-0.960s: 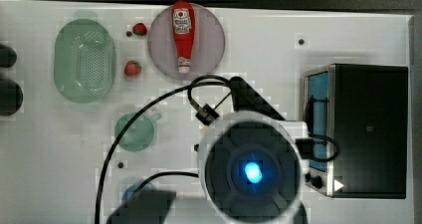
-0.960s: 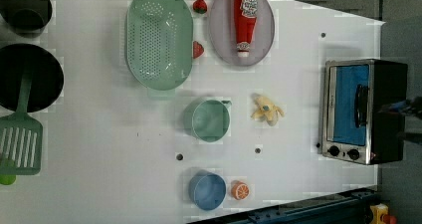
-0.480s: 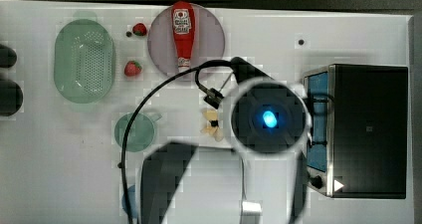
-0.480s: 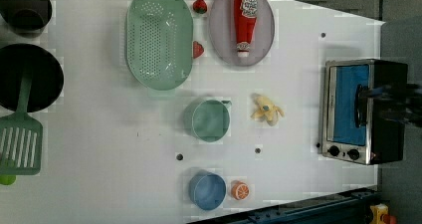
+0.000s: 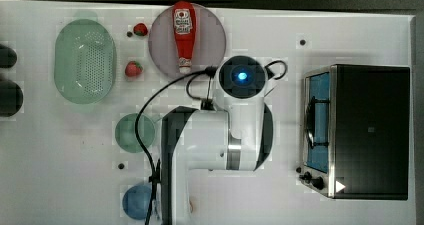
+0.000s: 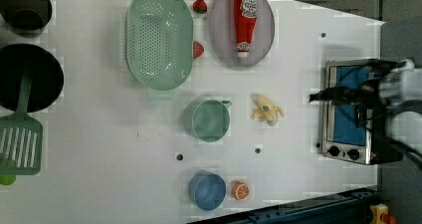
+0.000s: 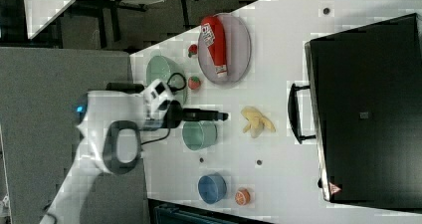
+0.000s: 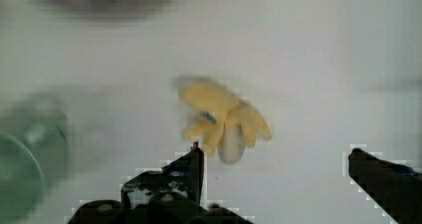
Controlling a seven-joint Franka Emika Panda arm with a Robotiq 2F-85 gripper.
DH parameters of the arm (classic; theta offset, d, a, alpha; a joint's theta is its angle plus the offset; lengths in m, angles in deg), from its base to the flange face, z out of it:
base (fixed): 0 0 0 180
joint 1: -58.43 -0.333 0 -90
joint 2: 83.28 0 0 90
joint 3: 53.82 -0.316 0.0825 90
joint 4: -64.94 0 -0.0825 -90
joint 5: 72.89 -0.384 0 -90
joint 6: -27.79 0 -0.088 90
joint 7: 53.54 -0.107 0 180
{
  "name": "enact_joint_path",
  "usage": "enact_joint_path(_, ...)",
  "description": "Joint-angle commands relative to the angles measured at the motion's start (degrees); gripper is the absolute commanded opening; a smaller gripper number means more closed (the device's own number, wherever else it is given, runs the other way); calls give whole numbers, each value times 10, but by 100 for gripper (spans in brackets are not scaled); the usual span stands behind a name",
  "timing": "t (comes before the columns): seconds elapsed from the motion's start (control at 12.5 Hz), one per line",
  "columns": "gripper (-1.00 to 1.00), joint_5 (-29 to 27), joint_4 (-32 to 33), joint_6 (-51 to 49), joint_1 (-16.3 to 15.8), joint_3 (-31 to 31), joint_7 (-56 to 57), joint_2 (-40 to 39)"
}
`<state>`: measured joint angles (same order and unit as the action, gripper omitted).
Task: Pick Banana and place it in mug.
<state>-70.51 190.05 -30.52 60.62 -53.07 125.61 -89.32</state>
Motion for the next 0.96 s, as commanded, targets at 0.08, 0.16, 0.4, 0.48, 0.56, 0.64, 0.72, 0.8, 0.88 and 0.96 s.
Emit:
enact_joint_path(0.08, 100, -8, 20, 82, -8, -1, 191, -45)
enact_joint_path(0.16, 100, -8, 30, 113, -8, -2, 195, -63)
enact_joint_path(0.4, 100, -7, 59, 185, -9, -5, 199, -105)
enact_joint_path(0.48, 100, -7, 67, 201, -9, -6, 210, -117)
enact_joint_path(0.56, 100, -7, 72, 212, -8, -6, 227, -127)
enact_joint_path(0.64, 100, -7, 76, 225, -8, -5, 233, -136)
enact_joint_path(0.72, 100, -7, 80, 242, -8, -3, 233, -143)
enact_joint_path(0.8, 100, -7, 83, 255, -8, -2, 233, -148)
enact_joint_path(0.88, 93, -7, 90, 259, -8, -2, 233, -153)
enact_joint_path(0.96, 70, -7, 95, 260, -8, -1, 233, -156)
